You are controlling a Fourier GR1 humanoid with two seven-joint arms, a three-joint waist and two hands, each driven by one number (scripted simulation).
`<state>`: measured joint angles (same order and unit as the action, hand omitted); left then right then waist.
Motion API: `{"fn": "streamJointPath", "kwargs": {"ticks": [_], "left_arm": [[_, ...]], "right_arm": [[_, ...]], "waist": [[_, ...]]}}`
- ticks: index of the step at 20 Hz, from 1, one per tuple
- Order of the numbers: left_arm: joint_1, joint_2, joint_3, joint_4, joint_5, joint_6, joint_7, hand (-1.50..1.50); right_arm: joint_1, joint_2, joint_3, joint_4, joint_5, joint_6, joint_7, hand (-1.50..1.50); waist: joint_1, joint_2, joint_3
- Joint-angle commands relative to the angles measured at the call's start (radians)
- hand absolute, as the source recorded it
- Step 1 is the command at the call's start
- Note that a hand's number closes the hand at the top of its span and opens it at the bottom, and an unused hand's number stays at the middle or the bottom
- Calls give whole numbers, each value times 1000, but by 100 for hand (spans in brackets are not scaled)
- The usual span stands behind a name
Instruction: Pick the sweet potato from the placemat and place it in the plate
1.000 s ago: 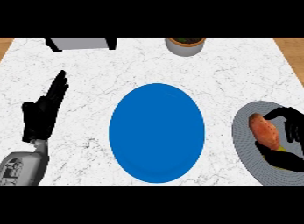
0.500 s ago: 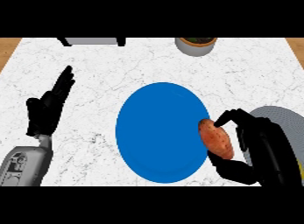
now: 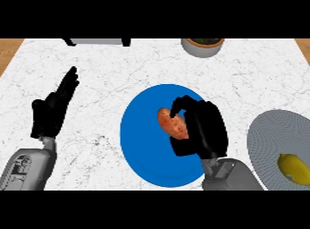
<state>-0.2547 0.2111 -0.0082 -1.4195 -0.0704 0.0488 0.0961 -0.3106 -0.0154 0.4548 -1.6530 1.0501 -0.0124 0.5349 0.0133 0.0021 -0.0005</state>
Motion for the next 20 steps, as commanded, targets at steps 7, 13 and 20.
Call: {"fn": "streamJointPath", "kwargs": {"ticks": [7,13,20], "left_arm": [[20,-4,-2,-59,0,-19,22,0],[-30,2,40,12,25,-50,20,0],[-34,1,46,56,-5,-22,-14,0]], "right_arm": [[-177,15,51,489,-236,-274,58,-150],[-274,15,198,618,-441,-451,40,-150],[-156,15,60,437,-582,-614,-207,-150]], "waist": [[19,3,2],[6,2,1],[-17,1,1]]}}
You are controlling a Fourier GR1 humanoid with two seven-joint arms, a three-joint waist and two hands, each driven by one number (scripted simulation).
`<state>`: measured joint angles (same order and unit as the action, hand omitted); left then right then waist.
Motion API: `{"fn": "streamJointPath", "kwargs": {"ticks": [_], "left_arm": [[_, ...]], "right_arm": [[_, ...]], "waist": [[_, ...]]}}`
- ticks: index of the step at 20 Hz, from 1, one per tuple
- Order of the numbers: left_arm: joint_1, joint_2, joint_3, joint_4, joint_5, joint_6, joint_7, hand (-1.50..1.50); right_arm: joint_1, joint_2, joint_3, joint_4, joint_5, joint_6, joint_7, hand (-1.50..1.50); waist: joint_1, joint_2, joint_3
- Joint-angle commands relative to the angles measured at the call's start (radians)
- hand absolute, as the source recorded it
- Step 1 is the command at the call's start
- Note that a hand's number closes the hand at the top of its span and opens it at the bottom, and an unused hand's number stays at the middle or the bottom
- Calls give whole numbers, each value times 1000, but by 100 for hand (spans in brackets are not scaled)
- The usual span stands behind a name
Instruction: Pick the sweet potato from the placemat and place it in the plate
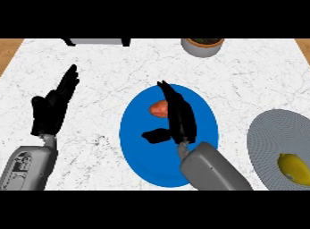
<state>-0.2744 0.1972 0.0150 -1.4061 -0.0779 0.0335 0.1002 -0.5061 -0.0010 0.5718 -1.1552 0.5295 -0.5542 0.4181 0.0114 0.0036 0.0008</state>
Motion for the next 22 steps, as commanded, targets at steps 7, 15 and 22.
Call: {"fn": "streamJointPath", "kwargs": {"ticks": [7,15,22], "left_arm": [[18,6,21,34,-11,1,-46,0],[71,-7,0,-81,-13,-4,28,0],[43,2,27,-38,-8,-33,2,0]], "right_arm": [[255,-118,-181,-331,-155,-109,-126,-150],[509,-339,-380,-602,-390,66,-224,-150],[633,-424,-557,-556,-562,265,-417,-150]], "waist": [[-31,-6,-1],[-18,-6,0],[-16,-4,-1]]}}
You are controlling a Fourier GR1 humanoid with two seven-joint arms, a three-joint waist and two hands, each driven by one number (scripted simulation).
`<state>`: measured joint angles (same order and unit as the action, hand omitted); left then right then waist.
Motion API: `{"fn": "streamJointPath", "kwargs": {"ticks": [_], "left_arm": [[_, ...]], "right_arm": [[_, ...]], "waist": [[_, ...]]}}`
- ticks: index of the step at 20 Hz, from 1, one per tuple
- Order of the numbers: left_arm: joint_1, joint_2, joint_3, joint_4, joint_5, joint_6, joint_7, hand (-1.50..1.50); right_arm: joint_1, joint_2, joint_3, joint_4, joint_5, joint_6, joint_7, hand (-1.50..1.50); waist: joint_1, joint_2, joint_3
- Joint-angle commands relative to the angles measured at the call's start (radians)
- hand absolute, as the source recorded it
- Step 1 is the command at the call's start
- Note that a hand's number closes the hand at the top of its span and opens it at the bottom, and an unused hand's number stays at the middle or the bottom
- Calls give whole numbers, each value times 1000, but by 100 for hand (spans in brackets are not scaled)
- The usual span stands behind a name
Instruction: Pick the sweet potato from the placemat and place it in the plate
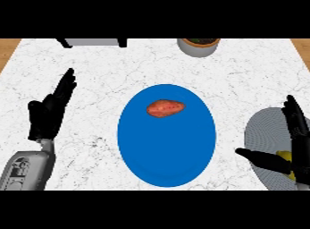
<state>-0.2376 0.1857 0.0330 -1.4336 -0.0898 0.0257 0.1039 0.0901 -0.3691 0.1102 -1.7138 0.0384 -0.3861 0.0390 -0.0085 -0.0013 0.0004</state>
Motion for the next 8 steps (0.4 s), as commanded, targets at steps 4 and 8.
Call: {"fn": "streamJointPath", "kwargs": {"ticks": [4,8], "left_arm": [[-15,21,38,39,5,-29,-29,0],[19,-18,12,17,-21,-19,-44,0]], "right_arm": [[70,-61,-196,106,-159,205,-200,-150],[83,-40,-241,142,-145,265,-215,-150]], "waist": [[2,1,0],[4,1,0]]}}
